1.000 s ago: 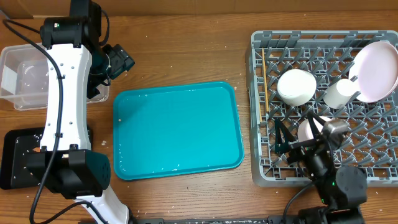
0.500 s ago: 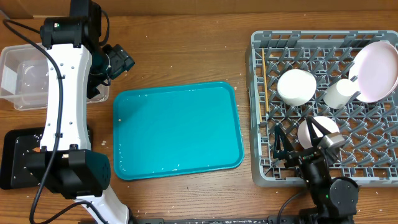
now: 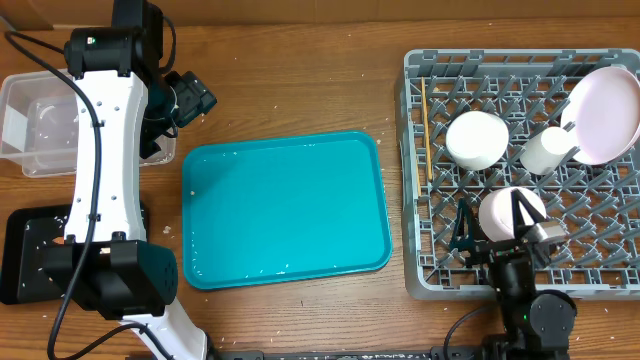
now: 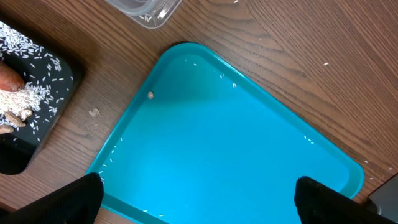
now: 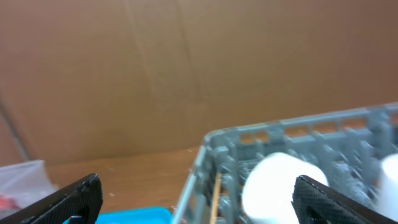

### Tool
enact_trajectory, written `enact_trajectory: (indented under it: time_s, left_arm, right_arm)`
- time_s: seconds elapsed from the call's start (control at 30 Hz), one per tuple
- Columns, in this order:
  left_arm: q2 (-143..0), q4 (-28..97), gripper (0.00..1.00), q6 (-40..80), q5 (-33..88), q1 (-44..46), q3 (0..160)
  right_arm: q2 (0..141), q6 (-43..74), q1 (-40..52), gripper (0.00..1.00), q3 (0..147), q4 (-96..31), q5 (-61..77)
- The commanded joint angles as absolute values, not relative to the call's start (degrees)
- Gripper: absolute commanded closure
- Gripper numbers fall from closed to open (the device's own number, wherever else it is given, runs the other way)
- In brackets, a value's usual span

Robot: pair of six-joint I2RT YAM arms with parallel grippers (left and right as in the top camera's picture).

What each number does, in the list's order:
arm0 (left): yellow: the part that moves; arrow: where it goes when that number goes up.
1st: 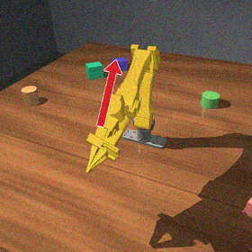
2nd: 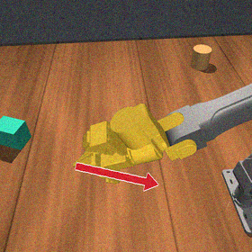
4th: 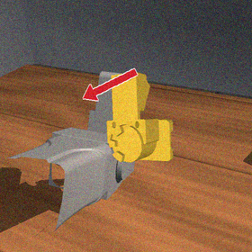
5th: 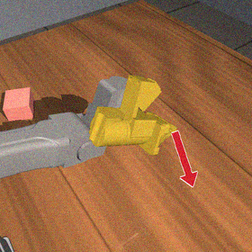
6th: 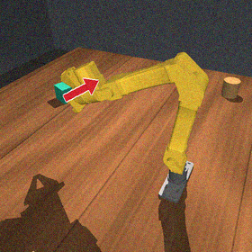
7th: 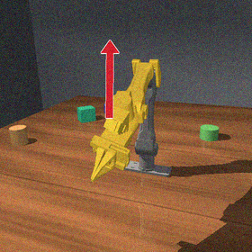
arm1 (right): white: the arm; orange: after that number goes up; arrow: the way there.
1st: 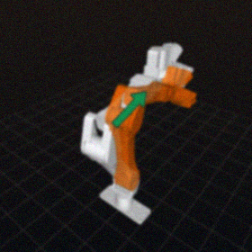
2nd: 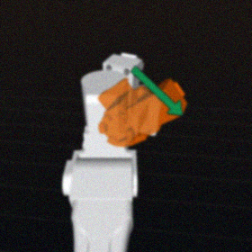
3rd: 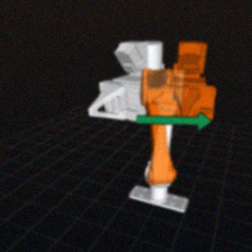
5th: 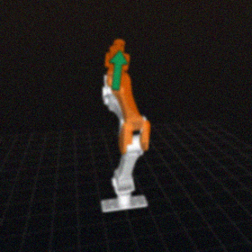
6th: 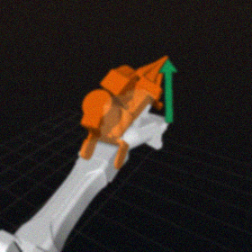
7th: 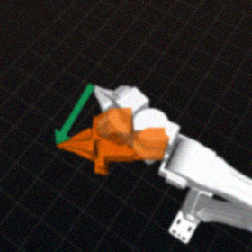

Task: Sort waste into correct bins and load items into the dishwasher

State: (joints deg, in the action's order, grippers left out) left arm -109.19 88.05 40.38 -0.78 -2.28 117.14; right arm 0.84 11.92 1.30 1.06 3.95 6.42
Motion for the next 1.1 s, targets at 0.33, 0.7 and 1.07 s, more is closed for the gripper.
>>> enact_trajectory:
  time_s: [0.33,0.7,1.07]
  left_arm:
    - [-108.01,87.99,0.0,40.73,-0.58,-2.13,117.4]
    - [-108.01,88.01,0.0,40.73,-0.58,-2.13,117.4]
    - [-108.01,87.99,0.0,40.73,-0.58,-2.13,117.4]
  right_arm:
    - [0.16,11.53,-4.62,0.0,0.47,-4.38,5.02]
    - [0.16,11.53,-4.58,0.0,0.47,-4.38,5.02]
    - [0.16,11.53,-4.58,0.0,0.47,-4.38,5.02]
